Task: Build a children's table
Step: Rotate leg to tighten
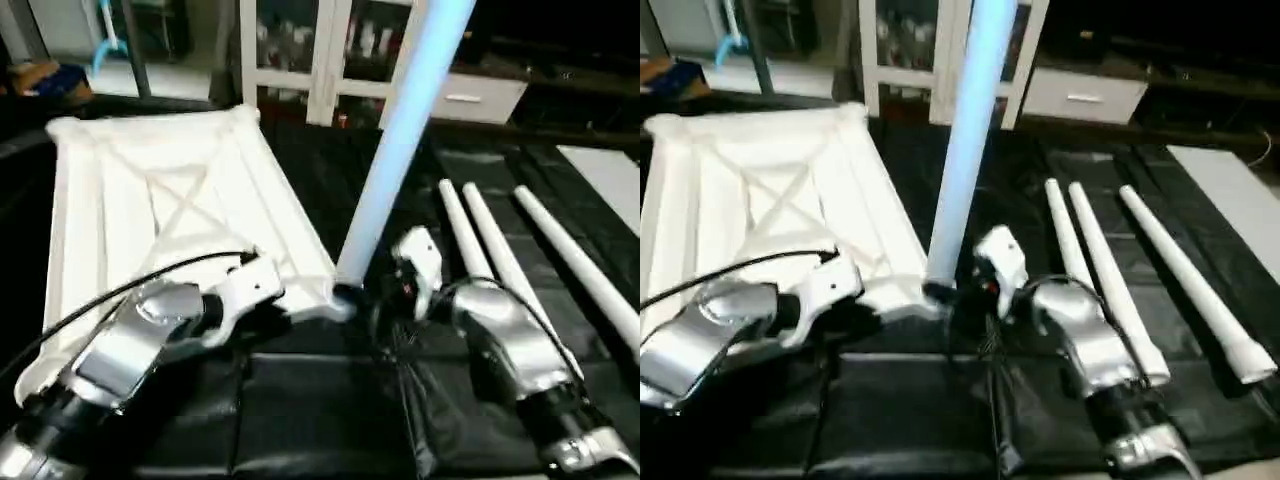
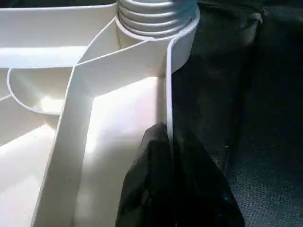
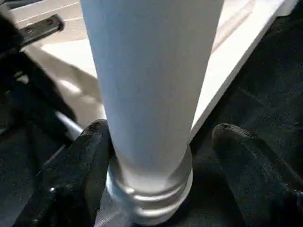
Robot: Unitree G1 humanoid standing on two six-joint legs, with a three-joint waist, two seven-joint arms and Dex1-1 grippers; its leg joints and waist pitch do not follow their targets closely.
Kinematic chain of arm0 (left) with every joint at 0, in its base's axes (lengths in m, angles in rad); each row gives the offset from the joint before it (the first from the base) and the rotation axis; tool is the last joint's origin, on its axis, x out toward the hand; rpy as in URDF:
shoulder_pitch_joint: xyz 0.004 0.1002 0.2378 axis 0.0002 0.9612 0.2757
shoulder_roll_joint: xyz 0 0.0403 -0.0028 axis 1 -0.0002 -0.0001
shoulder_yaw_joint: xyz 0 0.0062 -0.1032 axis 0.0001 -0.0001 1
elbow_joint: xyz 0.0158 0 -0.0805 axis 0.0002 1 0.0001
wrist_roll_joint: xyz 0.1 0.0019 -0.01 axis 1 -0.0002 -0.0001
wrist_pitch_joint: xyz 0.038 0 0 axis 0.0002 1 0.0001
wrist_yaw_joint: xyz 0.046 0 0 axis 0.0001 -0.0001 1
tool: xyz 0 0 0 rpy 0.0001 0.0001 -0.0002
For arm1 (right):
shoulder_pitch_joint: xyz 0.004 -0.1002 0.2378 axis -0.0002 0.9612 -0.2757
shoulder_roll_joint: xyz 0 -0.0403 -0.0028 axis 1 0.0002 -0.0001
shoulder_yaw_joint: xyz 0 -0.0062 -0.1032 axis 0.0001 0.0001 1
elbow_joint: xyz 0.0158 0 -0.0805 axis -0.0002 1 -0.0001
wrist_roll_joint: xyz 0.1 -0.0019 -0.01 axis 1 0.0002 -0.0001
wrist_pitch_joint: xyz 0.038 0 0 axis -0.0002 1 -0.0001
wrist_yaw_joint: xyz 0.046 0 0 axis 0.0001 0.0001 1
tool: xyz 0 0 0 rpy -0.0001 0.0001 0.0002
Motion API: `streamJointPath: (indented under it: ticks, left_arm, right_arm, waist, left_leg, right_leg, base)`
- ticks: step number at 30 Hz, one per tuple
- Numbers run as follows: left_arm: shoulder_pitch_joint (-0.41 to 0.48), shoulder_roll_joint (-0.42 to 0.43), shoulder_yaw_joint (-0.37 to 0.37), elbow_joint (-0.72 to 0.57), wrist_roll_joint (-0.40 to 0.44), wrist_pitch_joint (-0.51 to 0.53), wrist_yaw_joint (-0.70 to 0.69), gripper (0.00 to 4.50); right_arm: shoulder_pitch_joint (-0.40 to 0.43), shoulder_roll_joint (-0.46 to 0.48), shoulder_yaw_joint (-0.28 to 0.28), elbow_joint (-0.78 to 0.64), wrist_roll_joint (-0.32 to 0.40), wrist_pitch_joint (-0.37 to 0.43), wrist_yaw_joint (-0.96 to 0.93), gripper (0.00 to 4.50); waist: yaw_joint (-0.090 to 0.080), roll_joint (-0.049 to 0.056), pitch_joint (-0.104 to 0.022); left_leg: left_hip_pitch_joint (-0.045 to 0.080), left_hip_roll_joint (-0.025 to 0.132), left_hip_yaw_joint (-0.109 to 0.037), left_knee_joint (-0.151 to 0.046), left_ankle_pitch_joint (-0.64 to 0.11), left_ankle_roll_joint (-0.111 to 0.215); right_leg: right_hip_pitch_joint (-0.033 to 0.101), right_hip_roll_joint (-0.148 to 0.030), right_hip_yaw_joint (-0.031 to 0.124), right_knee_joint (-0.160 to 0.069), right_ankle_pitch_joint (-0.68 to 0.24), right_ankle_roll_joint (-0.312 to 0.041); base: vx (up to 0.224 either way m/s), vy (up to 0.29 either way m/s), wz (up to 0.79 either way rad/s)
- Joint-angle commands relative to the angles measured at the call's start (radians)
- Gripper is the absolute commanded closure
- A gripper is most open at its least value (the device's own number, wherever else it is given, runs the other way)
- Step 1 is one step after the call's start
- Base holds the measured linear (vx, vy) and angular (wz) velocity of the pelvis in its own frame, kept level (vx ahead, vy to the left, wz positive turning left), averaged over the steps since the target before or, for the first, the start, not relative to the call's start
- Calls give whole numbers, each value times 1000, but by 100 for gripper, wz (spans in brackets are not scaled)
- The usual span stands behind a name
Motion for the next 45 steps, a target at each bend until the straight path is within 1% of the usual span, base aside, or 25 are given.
streamJointPath:
  ticks: [1,3,4,7,8,13,15,16,17,18,21,27,29,31,33,34,35,37,38,39,40,41,42,43,45]
  left_arm:
    - [13,3,-21,-12,-7,8,-19,450]
    - [13,7,-26,-17,-16,3,-26,450]
    - [13,9,-27,-18,-19,-1,-29,450]
    - [17,12,-25,-20,-23,-20,-45,450]
    - [17,11,-25,-21,-24,-25,-53,450]
    - [16,13,-27,-31,-29,-23,-76,450]
    - [17,16,-34,-37,-31,-22,-79,450]
    - [17,16,-37,-39,-32,-21,-79,450]
    - [17,17,-42,-42,-34,-21,-83,450]
    - [17,17,-43,-43,-35,-21,-84,450]
    - [17,14,-47,-47,-34,-20,-89,450]
    - [16,8,-54,-51,-30,-18,-95,450]
    - [16,6,-56,-55,-29,-13,-92,450]
    - [11,-4,-58,-59,-23,14,-71,450]
    - [-10,-43,-53,-43,-1,75,0,450]
    - [-11,-45,-53,-42,0,77,3,450]
    - [-43,-111,-39,-11,24,138,96,450]
    - [-61,-149,-30,4,33,176,143,450]
    - [-86,-200,-20,21,43,229,200,450]
    - [-97,-222,-17,30,49,250,225,450]
    - [-97,-222,-17,30,49,250,225,450]
    - [-126,-277,-16,62,73,277,286,450]
    - [-130,-286,-16,67,76,280,295,450]
    - [-136,-296,-16,74,80,282,306,450]
    - [-178,-368,-14,132,121,265,396,450]
  right_arm:
    - [5,-26,-22,1,8,0,28,95]
    - [7,-34,-24,4,23,8,55,95]
    - [8,-36,-25,4,27,10,60,122]
    - [3,-32,-39,11,52,19,70,133]
    - [1,-28,-42,17,61,21,77,154]
    - [-2,-13,-56,37,61,-6,102,185]
    - [-4,-8,-62,43,62,-10,109,216]
    - [-5,-6,-64,46,64,-12,112,221]
    - [-9,-3,-66,52,66,-17,116,229]
    - [-11,-3,-67,54,67,-18,117,238]
    - [-22,1,-71,66,72,-23,126,245]
    - [-30,6,-75,81,70,-23,144,249]
    - [-25,10,-77,81,67,-22,136,250]
    - [-18,29,-92,95,51,-27,67,250]
    - [-15,66,-113,129,13,-35,-70,250]
    - [-15,67,-114,131,12,-35,-75,250]
    - [-12,114,-126,155,-36,-17,-242,250]
    - [-13,141,-133,167,-64,-2,-340,251]
    - [-16,182,-144,183,-99,25,-479,251]
    - [-22,201,-149,193,-119,36,-549,251]
    - [-22,201,-149,193,-119,36,-549,251]
    - [-39,255,-173,223,-152,65,-732,252]
    - [-43,265,-178,228,-155,69,-760,252]
    - [-47,276,-183,235,-158,74,-792,253]
    - [-76,354,-184,289,-191,-19,-916,254]
  waist:
    - [1,21,-55]
    - [2,22,-56]
    - [2,21,-58]
    - [2,20,-60]
    - [2,21,-59]
    - [3,23,-58]
    - [4,24,-58]
    - [4,24,-58]
    - [5,29,-58]
    - [4,27,-59]
    - [3,26,-60]
    - [3,24,-62]
    - [4,26,-61]
    - [2,24,-61]
    - [-1,24,-59]
    - [-2,25,-59]
    - [-5,25,-58]
    - [-6,24,-57]
    - [-8,23,-59]
    - [-11,27,-58]
    - [-15,24,-58]
    - [-16,26,-58]
    - [-17,28,-59]
    - [-20,30,-60]
    - [-22,31,-61]
  left_leg:
    - [15,51,-13,-87,-222,-7]
    - [14,51,-13,-86,-209,-5]
    - [13,51,-13,-85,-187,1]
    - [12,50,-12,-82,-165,12]
    - [13,50,-11,-82,-162,17]
    - [14,51,-12,-83,-171,15]
    - [15,51,-12,-84,-184,7]
    - [15,51,-13,-84,-184,6]
    - [15,51,-14,-84,-180,5]
    - [15,51,-13,-83,-175,6]
    - [14,50,-12,-81,-154,13]
    - [15,51,-12,-81,-158,13]
    - [15,51,-12,-81,-156,13]
    - [15,51,-11,-81,-155,12]
    - [14,51,-13,-84,-172,-4]
    - [13,51,-13,-84,-175,-12]
    - [15,50,-13,-84,-191,-28]
    - [15,48,-14,-85,-198,-41]
    - [13,47,-15,-86,-202,-48]
    - [14,45,-16,-86,-213,-63]
    - [14,42,-17,-86,-226,-65]
    - [12,42,-19,-86,-242,-65]
    - [15,41,-19,-84,-252,-67]
    - [12,39,-21,-86,-259,-70]
    - [14,40,-21,-85,-269,-69]
  right_leg:
    - [38,-66,36,-66,-195,-220]
    - [39,-66,36,-64,-184,-221]
    - [41,-66,35,-62,-155,-227]
    - [43,-66,35,-59,-124,-235]
    - [42,-66,35,-59,-120,-239]
    - [41,-66,34,-60,-132,-244]
    - [41,-66,34,-61,-151,-242]
    - [41,-66,34,-60,-150,-242]
    - [42,-66,34,-59,-142,-241]
    - [42,-66,33,-59,-128,-244]
    - [44,-65,33,-55,-95,-253]
    - [46,-66,32,-55,-103,-257]
    - [45,-66,32,-55,-102,-257]
    - [45,-67,33,-55,-104,-257]
    - [44,-67,33,-57,-138,-251]
    - [43,-67,33,-57,-146,-248]
    - [41,-68,34,-63,-185,-236]
    - [38,-66,35,-66,-209,-225]
    - [41,-67,35,-66,-225,-213]
    - [35,-64,34,-68,-242,-203]
    - [36,-63,33,-69,-257,-194]
    - [37,-64,33,-73,-274,-179]
    - [30,-63,34,-75,-278,-168]
    - [32,-61,33,-73,-275,-161]
    - [26,-61,33,-75,-263,-155]
  base:
    - [0,0,0]
    - [0,0,0]
    - [0,0,0]
    - [0,0,0]
    - [0,0,0]
    - [0,0,0]
    - [0,0,0]
    - [0,0,0]
    - [0,0,0]
    - [0,0,0]
    - [0,0,0]
    - [0,0,0]
    - [0,0,0]
    - [0,0,0]
    - [0,0,0]
    - [0,0,0]
    - [0,0,0]
    - [0,0,0]
    - [0,0,0]
    - [0,0,0]
    - [0,0,0]
    - [0,0,0]
    - [0,0,0]
    - [0,0,0]
    - [0,0,0]
